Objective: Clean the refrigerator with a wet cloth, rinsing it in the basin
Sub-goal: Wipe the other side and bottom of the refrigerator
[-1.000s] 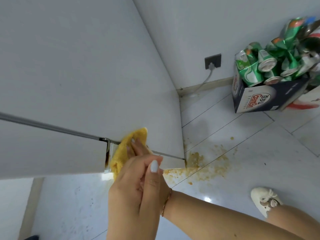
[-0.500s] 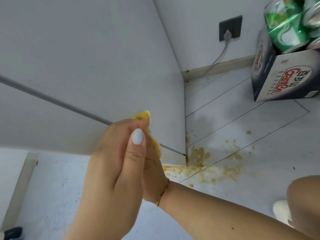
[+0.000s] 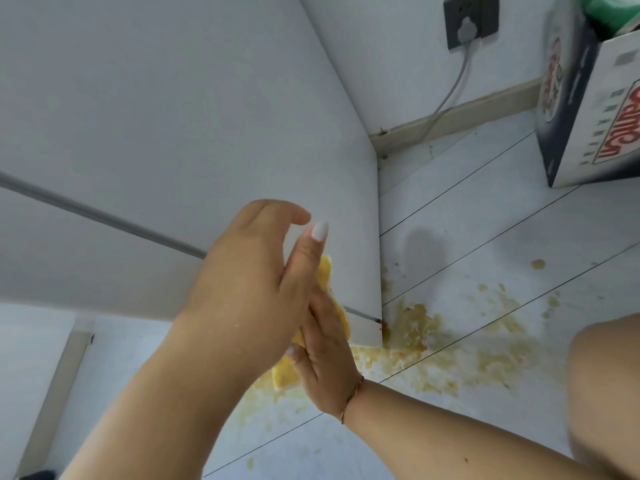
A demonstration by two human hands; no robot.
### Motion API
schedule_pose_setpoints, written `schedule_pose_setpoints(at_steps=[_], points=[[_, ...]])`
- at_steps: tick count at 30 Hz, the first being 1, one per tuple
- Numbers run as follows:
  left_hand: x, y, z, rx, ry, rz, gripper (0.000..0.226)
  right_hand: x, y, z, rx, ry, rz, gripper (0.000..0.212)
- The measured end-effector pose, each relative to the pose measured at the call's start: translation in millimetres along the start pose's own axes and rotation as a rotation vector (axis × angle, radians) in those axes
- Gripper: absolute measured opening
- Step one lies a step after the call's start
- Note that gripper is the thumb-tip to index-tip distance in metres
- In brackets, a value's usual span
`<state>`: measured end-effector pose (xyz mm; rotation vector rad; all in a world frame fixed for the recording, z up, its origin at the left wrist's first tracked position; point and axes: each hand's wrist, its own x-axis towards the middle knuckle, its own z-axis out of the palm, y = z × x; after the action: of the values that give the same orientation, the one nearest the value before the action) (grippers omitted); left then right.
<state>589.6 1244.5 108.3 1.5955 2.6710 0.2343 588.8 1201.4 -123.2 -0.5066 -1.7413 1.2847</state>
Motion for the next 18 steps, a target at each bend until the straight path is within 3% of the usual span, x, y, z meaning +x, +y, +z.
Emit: schedule_pose_setpoints(at_steps=[3,8,13,18], points=[[-2,3,-6,0.188,0.027,0.051,0.046,-11,9,1,0.010,0.029,0.032,0.060],[-9,6,-41,0.325,0.129,0.207,0.035,16,-45,-2,0.119,0.079,0.154,0.066],[13,-19,-59,0.742,0.080,0.403,0.031,55,-96,-9,0.084,0.081,0.039,0.073],[24,-40,-56,0.964,-0.018,0.407,0.028,49,-83,2,0.045,0.197,-0.035,0.063]])
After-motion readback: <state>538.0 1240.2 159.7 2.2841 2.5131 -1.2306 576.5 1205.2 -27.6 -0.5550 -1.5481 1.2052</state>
